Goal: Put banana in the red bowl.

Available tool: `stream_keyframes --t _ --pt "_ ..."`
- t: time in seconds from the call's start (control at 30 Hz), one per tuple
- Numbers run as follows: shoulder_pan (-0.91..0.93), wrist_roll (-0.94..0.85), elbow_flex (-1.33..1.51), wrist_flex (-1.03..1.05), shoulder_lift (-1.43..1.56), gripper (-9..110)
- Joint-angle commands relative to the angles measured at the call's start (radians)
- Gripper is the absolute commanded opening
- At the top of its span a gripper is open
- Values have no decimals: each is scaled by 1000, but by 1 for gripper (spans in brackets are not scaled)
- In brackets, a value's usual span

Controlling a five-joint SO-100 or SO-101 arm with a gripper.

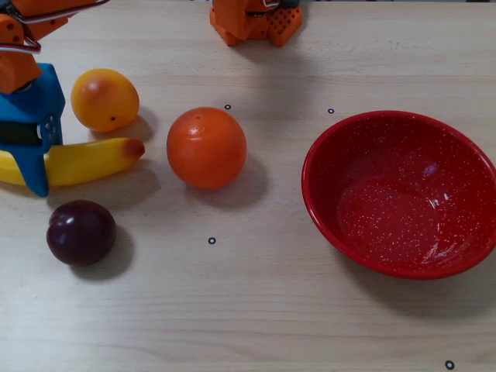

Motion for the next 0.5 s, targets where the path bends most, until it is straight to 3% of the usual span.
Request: stream_keyframes --t 0.0,0.47 --pt "-32 26 -152 9 156 0" --pt "-48 72 -252 74 210 0"
